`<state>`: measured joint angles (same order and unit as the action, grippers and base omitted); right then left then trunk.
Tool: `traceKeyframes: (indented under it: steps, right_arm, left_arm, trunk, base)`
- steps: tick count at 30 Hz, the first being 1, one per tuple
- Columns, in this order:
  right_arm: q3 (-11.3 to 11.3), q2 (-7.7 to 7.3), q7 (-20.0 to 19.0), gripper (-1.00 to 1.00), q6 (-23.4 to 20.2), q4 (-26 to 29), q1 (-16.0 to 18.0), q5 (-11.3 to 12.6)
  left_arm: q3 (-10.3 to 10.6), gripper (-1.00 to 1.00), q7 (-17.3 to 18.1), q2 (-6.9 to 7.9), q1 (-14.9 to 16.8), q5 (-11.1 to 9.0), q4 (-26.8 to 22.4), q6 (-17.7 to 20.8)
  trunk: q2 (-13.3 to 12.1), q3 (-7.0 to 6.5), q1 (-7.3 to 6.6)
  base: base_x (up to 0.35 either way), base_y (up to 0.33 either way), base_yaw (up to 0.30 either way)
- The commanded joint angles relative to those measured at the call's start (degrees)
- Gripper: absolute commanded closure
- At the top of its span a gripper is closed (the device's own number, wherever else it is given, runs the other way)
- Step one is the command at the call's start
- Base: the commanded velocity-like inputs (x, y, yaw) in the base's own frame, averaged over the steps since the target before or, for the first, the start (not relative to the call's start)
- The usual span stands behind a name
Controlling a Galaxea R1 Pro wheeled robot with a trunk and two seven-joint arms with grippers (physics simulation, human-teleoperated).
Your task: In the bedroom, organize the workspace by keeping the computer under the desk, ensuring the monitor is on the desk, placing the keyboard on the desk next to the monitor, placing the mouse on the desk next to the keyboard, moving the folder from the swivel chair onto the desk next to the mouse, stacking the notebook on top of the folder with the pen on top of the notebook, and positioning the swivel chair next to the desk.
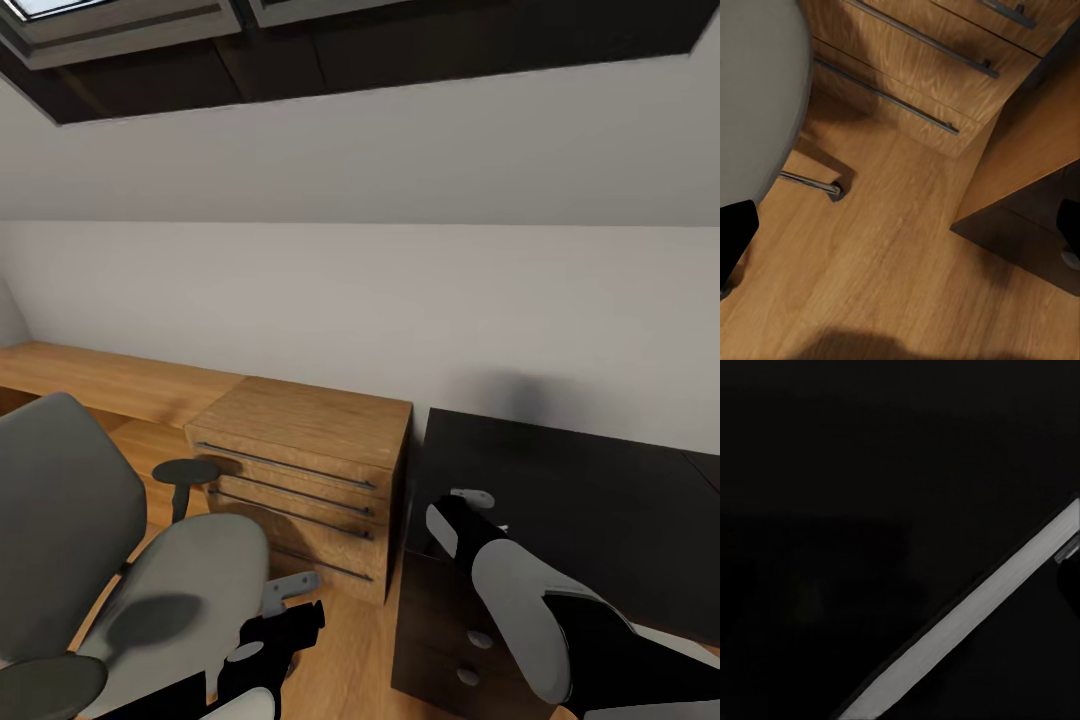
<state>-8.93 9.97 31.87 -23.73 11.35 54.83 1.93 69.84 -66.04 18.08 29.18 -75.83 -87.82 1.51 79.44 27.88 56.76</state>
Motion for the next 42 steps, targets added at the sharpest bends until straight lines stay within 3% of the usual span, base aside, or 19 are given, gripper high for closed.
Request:
traceKeyframes:
  steps: [1, 10, 24, 28, 30, 34, 42]
  right_arm:
    - [-0.1, 0.03, 0.3, -1.0, -0.5, 0.2, 0.0, 0.4]
    - [-0.1, 0.03, 0.4, -1.0, -1.6, 1.0, 0.0, 2.4]
    - [-0.1, 0.03, 0.3, -1.0, -3.9, 1.3, 0.0, 2.8]
    - [-0.7, 0.03, 0.3, -1.0, -5.4, 1.3, 0.0, 5.9]
    - [-0.8, 0.03, 0.3, -1.0, -6.7, 1.3, 0.0, 8.9]
    - [-0.8, 0.03, 0.5, -1.0, -7.5, 1.3, 0.0, 10.9]
    - [-0.8, 0.03, 1.2, -1.0, -8.3, 1.3, 0.0, 11.5]
  left_arm:
    - [0.1, -1.0, -0.2, 0.03, 0.1, -0.1, -0.1, 0.2]
    - [0.1, -1.0, -0.3, 0.03, 0.1, -0.1, -0.1, 0.2]
    - [0.0, -1.0, -0.2, 0.11, 0.1, -0.1, -0.1, 0.1]
    - [0.0, -1.0, -0.2, 0.12, 0.1, -0.1, -0.1, 0.1]
    - [0.0, -1.0, -0.2, 0.12, 0.1, -0.1, -0.1, 0.1]
    - [0.0, -1.0, -0.2, 0.12, 0.1, -0.1, -0.1, 0.1]
    - [0.0, -1.0, -0.3, 0.12, 0.1, -0.1, -0.1, 0.0]
  trunk:
    - [0.0, 0.07, 0.0]
    - [0.0, 0.07, 0.0]
    - [0.0, 0.07, 0.0]
    - [0.0, 0.07, 0.0]
    - [0.0, 0.07, 0.0]
    - [0.0, 0.07, 0.0]
    - [0.0, 0.07, 0.0]
  base:
    - [0.002, 0.002, 0.0]
    - [0.0, 0.0, 0.0]
    - [0.0, 0.0, 0.0]
    - [0.0, 0.0, 0.0]
    - [0.0, 0.0, 0.0]
    - [0.0, 0.0, 0.0]
    - [0.0, 0.0, 0.0]
